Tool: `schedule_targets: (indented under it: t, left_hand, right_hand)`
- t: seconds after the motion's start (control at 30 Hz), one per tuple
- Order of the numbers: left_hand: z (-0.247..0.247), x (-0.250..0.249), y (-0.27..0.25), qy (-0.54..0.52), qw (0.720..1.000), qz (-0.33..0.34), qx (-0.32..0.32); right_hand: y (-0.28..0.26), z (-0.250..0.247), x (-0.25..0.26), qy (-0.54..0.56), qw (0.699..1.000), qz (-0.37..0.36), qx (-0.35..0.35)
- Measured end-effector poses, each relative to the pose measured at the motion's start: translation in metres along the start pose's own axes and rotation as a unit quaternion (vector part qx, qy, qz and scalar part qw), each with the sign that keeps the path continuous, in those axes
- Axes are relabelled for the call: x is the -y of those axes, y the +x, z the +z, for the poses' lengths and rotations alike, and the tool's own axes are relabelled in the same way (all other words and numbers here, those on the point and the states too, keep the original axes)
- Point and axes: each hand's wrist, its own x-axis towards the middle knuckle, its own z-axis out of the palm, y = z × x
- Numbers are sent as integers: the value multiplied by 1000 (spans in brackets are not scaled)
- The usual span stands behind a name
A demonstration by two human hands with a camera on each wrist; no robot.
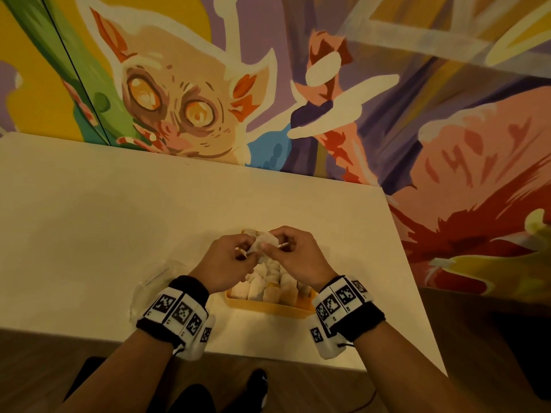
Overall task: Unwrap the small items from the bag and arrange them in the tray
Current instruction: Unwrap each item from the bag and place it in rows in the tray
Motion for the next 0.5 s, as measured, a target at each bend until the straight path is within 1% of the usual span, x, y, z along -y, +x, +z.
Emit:
schedule_targets:
  t: [0.07,0.2,0.23,0.3,0.37,0.4,0.43,0.5]
  left_hand:
    - [0,1,0,-5,1000,6,-1]
    - [3,9,0,-27,999,-23,-8]
    - [5,14,0,-12,999,-25,-16]
    - [7,24,-1,74,996,-26,-33]
    - [7,34,-5,156,986,-39,-35]
    - [7,39,-7,188,981,-49,-26]
    - [8,44,-10,217,974,-58,-13]
    - [10,51,-14,259,963,-71,18]
  right_hand:
    - [0,-1,-1,-20,999,0,39]
    - [2,-11,-3,-73,996,25,51]
    - [3,-15,-4,-92,994,32,56]
    - [4,-23,-8,-141,988,48,52]
    - [5,-34,-15,-202,976,66,40]
    - [5,-39,-20,-247,966,73,38]
    - [5,-44,-25,-306,948,80,42]
    - [2,-49,-31,-429,895,98,70]
